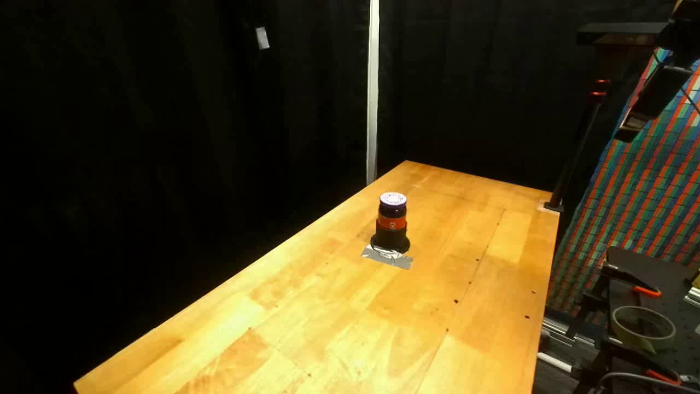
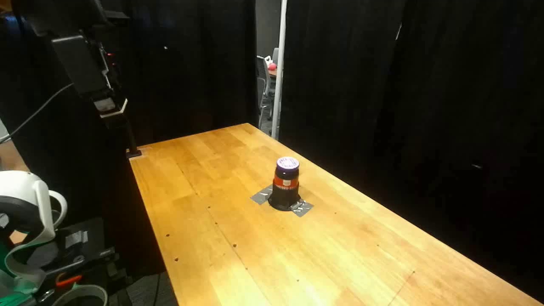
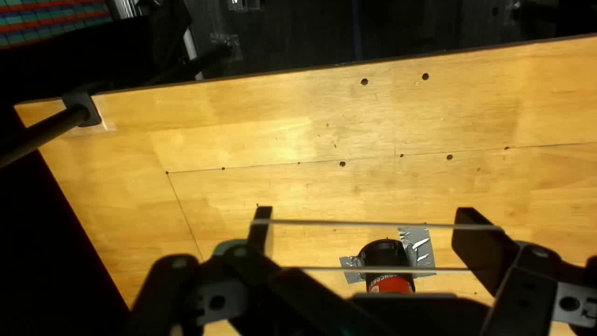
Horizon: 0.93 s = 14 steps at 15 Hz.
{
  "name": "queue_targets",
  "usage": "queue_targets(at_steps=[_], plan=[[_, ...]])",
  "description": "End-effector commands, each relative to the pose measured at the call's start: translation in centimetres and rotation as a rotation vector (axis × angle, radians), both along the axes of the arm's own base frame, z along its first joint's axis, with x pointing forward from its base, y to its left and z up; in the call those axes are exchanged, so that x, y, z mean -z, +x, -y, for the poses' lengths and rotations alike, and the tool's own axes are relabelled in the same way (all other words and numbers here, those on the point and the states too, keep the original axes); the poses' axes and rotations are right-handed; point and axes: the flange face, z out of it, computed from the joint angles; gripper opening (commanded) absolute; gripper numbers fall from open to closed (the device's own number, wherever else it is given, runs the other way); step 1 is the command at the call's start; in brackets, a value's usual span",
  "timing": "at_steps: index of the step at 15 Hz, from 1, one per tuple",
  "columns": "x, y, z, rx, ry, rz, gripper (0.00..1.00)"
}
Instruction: Put the rubber band around the cup
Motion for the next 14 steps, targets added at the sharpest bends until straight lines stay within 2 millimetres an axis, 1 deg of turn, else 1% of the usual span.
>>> queue_targets(at_steps=[1,8,9,10,11,12,14], plan=[[-0.2,0.0,0.0,0.000,0.000,0.002,1.00],[-0.3,0.0,0.0,-0.001,0.000,0.005,1.00],[-0.6,0.5,-0.4,-0.010,0.012,-0.014,1.00],[-0.9,2.2,-1.1,-0.013,0.005,-0.045,1.00],[-0.9,3.1,-1.5,-0.017,0.001,-0.065,1.00],[-0.8,4.8,-2.0,-0.016,-0.002,-0.083,1.00],[-0.8,7.0,-2.8,-0.037,0.005,-0.125,1.00]])
